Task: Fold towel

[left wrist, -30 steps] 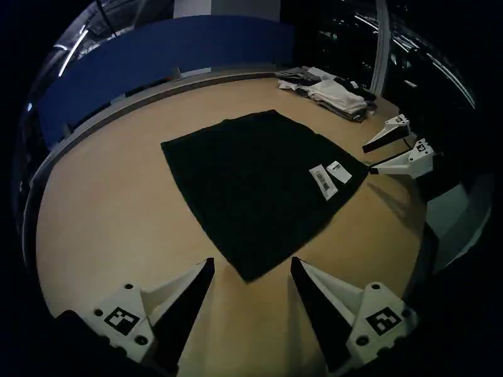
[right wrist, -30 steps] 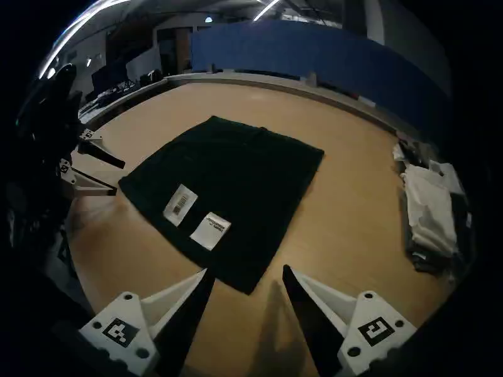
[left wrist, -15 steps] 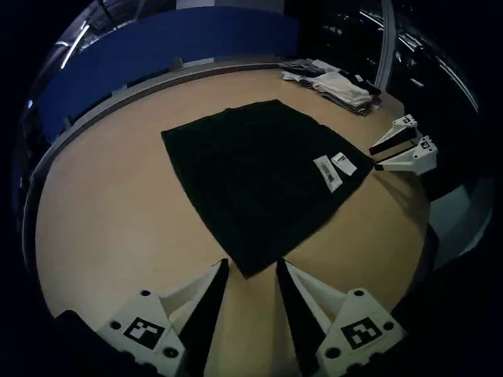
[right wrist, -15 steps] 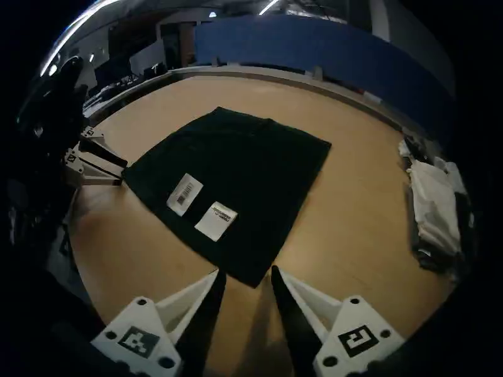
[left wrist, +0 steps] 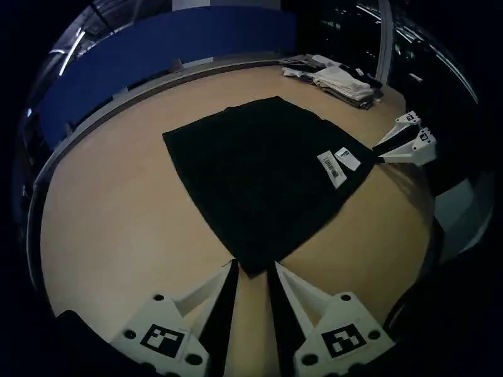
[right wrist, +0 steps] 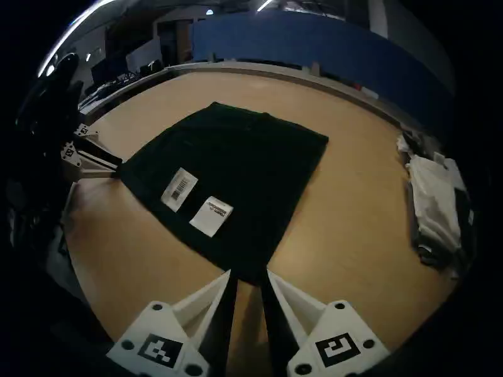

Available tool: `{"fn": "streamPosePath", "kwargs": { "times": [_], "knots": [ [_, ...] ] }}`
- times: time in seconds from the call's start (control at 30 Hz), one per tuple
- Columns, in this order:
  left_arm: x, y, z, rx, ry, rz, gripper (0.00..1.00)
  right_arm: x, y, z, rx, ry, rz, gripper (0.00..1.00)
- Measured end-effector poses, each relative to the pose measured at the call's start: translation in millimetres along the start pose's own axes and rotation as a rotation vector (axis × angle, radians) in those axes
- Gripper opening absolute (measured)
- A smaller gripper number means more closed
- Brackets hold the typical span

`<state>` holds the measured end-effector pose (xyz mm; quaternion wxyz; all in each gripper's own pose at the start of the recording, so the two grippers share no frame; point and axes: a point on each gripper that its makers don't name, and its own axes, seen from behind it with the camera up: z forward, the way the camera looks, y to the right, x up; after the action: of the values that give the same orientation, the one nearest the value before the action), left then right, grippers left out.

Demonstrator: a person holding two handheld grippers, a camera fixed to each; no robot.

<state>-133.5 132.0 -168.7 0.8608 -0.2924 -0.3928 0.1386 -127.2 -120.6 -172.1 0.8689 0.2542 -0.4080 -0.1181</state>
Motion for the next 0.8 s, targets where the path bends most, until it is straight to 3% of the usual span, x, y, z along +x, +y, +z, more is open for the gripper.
{"fn": "streamPosePath", "kwargs": {
  "times": [0.1, 0.37, 0.57, 0.8],
  "knots": [
    [0.0, -0.3, -0.5, 0.001, -0.002, -0.002, 0.31, -0.2, -0.8, 1.2, 0.002, 0.001, 0.003, 0.26],
    [-0.5, -3.1, -0.6, 0.016, -0.004, 0.008, 0.13, 0.2, 0.7, 0.2, 0.002, -0.005, 0.021, 0.14],
    [-0.5, -2.6, -0.8, 0.016, -0.003, 0.006, 0.09, 0.8, 1.8, -1.4, -0.005, -0.015, 0.027, 0.10],
    [-0.3, -3.2, -2.9, 0.005, -0.009, -0.034, 0.09, 1.3, 1.3, -1.8, -0.003, -0.016, 0.038, 0.08]
  ]
}}
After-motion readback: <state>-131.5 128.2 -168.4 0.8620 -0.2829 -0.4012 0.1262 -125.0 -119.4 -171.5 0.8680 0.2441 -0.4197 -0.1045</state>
